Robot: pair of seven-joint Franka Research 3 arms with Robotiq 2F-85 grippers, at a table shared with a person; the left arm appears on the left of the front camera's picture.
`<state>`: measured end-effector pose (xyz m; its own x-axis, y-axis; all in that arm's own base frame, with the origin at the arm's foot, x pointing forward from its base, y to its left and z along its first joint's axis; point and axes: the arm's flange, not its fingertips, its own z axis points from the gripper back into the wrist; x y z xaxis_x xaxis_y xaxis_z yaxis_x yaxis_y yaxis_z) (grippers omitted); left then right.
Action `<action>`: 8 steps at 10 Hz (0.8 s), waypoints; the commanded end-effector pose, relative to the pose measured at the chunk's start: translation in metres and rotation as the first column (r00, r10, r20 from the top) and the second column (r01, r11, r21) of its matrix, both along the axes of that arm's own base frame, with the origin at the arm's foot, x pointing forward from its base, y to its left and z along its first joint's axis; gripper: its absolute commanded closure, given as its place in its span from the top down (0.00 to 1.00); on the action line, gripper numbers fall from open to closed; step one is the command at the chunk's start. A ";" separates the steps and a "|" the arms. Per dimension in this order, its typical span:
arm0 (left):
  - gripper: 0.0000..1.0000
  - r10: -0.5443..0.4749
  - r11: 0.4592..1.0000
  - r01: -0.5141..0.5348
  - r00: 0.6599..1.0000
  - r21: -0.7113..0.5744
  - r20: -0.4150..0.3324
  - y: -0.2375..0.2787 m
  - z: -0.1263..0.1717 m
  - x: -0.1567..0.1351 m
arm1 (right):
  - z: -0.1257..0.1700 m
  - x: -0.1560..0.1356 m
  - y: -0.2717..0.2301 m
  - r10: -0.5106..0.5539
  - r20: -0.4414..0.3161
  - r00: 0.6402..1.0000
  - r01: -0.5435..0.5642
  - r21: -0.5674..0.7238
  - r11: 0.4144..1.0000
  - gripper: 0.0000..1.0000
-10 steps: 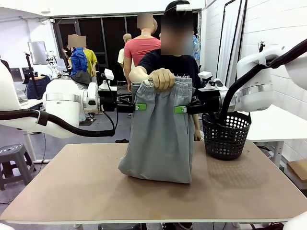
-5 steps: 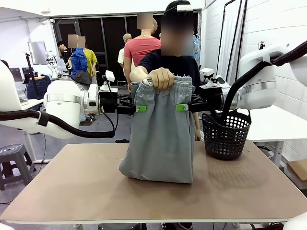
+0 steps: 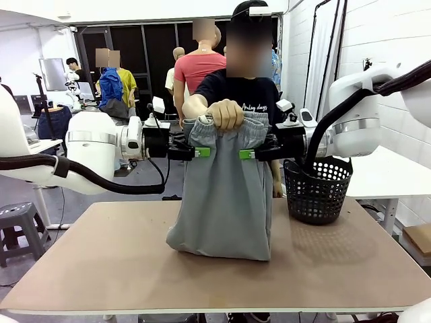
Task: Fold the training pants.
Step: Release the ends of the Training pants and then grab the overlapped ends.
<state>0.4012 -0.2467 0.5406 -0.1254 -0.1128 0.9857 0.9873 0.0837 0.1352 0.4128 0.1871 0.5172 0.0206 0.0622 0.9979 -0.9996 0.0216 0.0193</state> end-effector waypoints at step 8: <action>1.00 0.129 0.988 -0.130 0.991 -0.086 -0.018 -0.011 -0.015 0.013 | -0.009 0.012 0.003 -0.024 -0.060 0.998 0.025 0.009 1.000 1.00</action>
